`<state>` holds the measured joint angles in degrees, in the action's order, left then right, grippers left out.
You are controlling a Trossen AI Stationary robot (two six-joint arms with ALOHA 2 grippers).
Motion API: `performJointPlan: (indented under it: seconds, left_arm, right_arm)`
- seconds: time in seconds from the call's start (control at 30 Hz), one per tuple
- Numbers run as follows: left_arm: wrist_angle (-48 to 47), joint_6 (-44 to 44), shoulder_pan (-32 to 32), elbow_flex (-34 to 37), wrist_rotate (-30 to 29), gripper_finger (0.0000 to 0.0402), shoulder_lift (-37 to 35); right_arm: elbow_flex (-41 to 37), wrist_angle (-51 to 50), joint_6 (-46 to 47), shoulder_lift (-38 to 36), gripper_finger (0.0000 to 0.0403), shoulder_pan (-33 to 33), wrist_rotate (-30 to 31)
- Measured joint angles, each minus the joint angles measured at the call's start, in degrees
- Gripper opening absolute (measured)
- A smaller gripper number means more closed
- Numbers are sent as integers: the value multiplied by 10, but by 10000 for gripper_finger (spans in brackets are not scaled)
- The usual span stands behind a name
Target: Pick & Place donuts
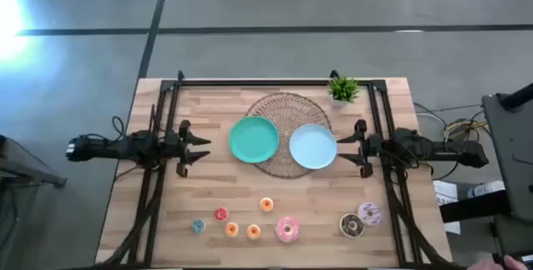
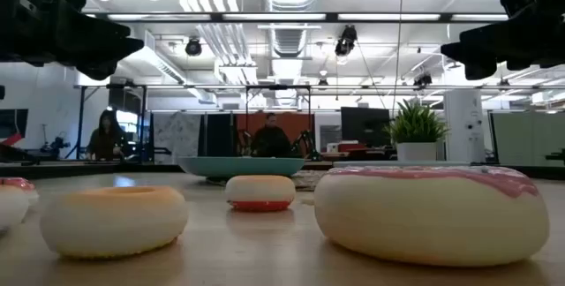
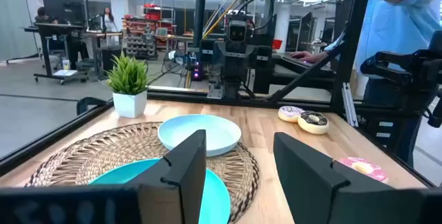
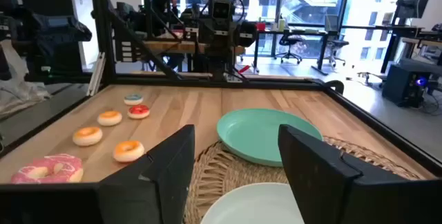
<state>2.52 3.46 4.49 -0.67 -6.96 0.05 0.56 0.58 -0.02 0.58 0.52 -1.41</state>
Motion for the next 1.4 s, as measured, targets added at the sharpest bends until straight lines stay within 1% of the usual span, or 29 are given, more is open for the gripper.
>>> performJointPlan:
  seconds: [1.27,1.3,1.4]
  left_arm:
    - [0,0,0,0,0,145,0]
    - [0,0,0,0,0,145,0]
    - [0,0,0,0,0,145,0]
  right_arm:
    - [0,0,0,0,201,0,0]
    - [0,1,0,0,201,0,8]
    - [0,15,8,5,201,0,105]
